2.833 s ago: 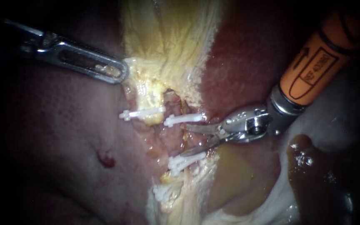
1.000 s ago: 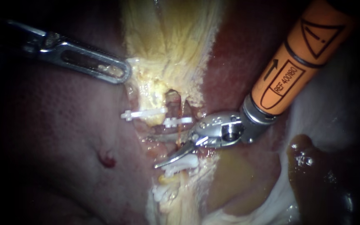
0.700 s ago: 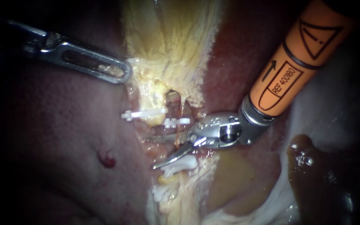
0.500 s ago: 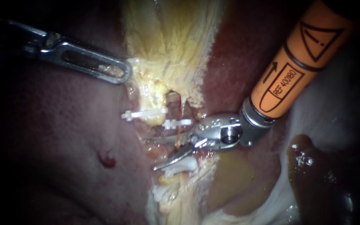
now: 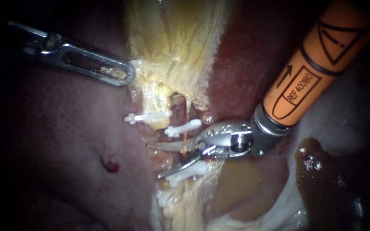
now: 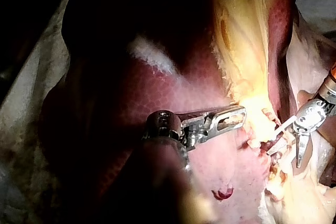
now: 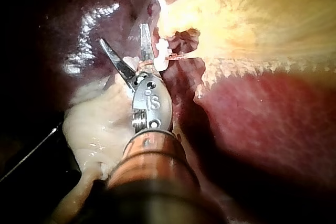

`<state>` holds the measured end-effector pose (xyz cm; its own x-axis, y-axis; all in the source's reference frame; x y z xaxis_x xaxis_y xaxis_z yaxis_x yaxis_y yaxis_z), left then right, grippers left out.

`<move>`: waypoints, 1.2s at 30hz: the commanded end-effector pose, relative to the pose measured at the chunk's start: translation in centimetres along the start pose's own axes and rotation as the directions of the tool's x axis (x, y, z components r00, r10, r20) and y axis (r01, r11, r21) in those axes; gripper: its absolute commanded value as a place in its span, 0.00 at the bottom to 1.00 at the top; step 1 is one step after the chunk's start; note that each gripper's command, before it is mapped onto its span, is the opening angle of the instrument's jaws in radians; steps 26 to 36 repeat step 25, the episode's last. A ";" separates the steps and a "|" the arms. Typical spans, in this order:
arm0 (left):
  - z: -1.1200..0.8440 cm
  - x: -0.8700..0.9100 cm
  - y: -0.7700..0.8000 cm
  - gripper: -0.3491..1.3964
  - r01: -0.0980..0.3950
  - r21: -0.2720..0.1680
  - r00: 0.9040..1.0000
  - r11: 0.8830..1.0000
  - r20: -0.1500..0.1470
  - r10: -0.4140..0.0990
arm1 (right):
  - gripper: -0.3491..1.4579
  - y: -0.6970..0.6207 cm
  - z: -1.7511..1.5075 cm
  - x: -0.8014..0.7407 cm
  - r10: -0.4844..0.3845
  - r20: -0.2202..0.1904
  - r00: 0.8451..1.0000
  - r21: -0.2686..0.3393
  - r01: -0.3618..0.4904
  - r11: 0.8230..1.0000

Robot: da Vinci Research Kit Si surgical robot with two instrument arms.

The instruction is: Go to the cutting position right tube

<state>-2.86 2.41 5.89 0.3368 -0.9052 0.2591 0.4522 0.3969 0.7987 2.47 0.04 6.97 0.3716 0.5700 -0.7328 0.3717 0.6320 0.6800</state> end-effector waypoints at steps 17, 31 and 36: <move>0.00 0.00 0.00 0.00 0.000 0.000 1.000 1.000 0.000 0.000 | 0.95 -0.07 0.01 0.07 0.012 -0.013 1.000 0.030 -0.011 0.999; 0.00 0.00 0.01 0.00 0.000 0.000 1.000 1.000 0.000 0.000 | 0.95 -0.07 0.01 0.07 0.017 -0.013 1.000 0.031 -0.017 0.999; 0.00 0.00 0.01 0.00 0.000 0.000 1.000 1.000 0.000 0.000 | 0.95 -0.07 0.01 0.07 0.017 -0.013 1.000 0.031 -0.017 0.999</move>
